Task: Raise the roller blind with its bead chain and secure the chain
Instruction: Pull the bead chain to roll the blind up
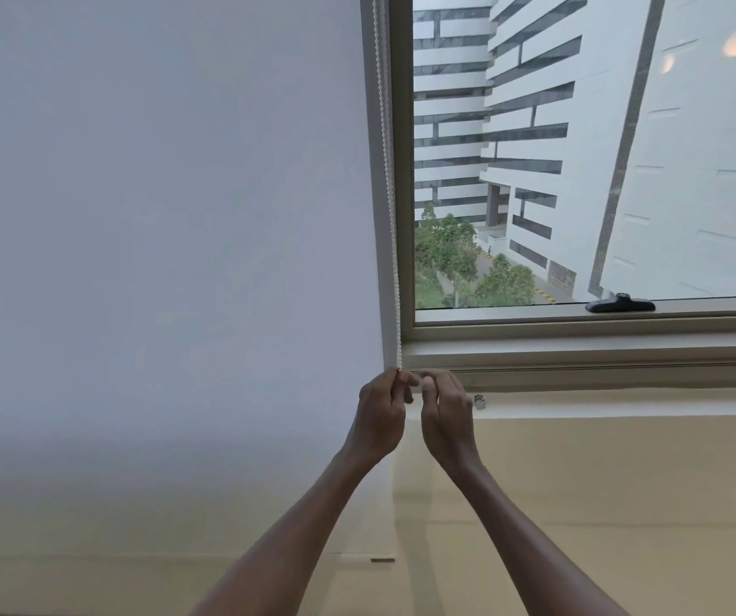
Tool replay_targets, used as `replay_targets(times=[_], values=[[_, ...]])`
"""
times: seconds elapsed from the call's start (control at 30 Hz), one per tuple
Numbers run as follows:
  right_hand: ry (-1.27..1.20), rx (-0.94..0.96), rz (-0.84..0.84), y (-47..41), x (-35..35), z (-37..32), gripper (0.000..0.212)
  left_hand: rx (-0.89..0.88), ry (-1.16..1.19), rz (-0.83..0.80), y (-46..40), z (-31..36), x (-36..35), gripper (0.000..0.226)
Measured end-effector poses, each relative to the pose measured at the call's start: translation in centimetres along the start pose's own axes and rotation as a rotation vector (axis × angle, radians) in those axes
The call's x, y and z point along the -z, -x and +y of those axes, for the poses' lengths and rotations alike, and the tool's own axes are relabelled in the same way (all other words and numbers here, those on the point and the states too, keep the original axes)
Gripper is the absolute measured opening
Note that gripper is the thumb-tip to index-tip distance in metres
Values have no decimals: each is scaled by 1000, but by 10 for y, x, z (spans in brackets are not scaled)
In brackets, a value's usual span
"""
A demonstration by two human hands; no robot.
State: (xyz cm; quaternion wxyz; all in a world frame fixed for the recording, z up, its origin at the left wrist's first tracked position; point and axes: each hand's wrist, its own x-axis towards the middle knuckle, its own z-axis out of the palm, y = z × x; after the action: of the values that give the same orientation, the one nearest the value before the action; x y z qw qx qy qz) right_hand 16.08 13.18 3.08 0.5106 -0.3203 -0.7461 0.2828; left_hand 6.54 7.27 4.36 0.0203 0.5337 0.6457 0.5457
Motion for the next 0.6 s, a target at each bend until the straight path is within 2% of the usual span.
replay_targets(times=[0.1,0.2,0.33,0.47,0.6], values=[[-155,-84,4,-16,4,-23,29,-16,-11,-7,2,-3,-2,33],[-409,-144,-78,-26,7,-48,31,-43,-6,-35,4,-4,-4,28],[-674,-132,-205,-41,12,-82,31,-69,5,-44,6,-8,-5,23],[-739,-91,-217,-49,15,-99,31,-70,25,-40,10,-7,2,25],[-630,-40,-143,-47,14,-103,31,-128,5,-89,16,-7,9,24]])
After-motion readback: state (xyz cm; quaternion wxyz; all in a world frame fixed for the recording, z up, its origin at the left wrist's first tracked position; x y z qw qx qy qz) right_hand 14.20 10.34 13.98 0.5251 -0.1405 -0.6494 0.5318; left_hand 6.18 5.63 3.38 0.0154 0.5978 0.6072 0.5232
